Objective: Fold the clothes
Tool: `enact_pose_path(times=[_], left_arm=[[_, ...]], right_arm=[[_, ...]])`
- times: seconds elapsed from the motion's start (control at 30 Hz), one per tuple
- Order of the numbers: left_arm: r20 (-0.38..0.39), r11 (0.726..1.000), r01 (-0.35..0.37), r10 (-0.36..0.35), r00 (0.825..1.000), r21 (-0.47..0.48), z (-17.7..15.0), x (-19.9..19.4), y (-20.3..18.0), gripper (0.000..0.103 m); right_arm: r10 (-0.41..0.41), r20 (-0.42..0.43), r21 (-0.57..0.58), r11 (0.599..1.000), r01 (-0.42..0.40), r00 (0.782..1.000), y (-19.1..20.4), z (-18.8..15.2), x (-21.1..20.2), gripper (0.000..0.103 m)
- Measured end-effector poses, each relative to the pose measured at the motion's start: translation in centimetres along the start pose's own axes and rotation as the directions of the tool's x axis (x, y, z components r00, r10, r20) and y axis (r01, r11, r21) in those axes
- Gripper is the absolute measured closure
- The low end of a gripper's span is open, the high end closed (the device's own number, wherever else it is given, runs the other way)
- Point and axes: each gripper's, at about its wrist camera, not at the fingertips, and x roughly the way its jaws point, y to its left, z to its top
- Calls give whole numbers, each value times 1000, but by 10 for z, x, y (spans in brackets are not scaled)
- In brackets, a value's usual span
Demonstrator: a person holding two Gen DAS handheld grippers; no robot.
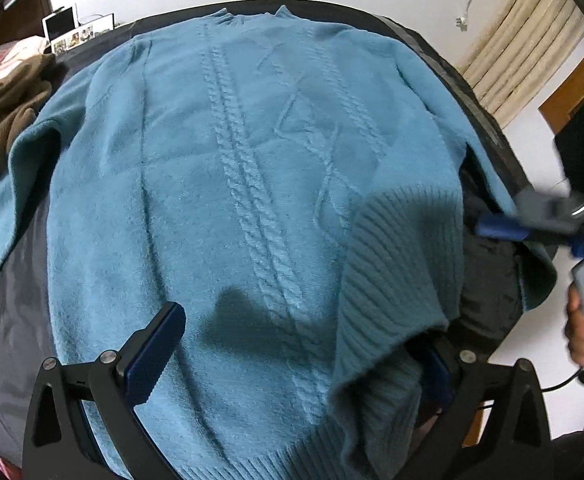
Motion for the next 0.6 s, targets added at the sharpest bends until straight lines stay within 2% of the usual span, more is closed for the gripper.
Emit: enact_pose_path(times=[0.07,0.17,0.23,0.3,0.33,0.53,0.57,0.6], left_arm=[[-4,1000,9,-9,1000,12,0,0,-1,0],[-9,999,20,-20,1000,36,-2,-1,-5,0],[-10,998,33,-32,999,46,-2,0,-7,0],[-10,997,48,-48,999,53,-3,-1,-8,0],[-7,997,51,-51,999,54,-3,-2,-8,0],[7,998,55,-55,998,13,-5,-5,8,0],[7,999,47,-47,999,3,-6,-5,12,0],[7,999,36,-36,999,-8,-7,-6,16,0]], right_arm=[[19,1,27,999,-19,1000,-2,-1,9,16],[24,-6,18,1000,-24,1000,7,3,24,19],[-22,-28,12,1000,22,999,10,6,38,30],[-62,-53,28,998,63,997,7,7,49,54],[-67,-58,35,997,69,996,5,6,50,58],[-100,-45,-10,995,100,994,6,-9,20,77],[-117,-46,-19,993,116,992,5,-14,12,85],[-148,-46,-28,989,147,988,3,-18,3,89]])
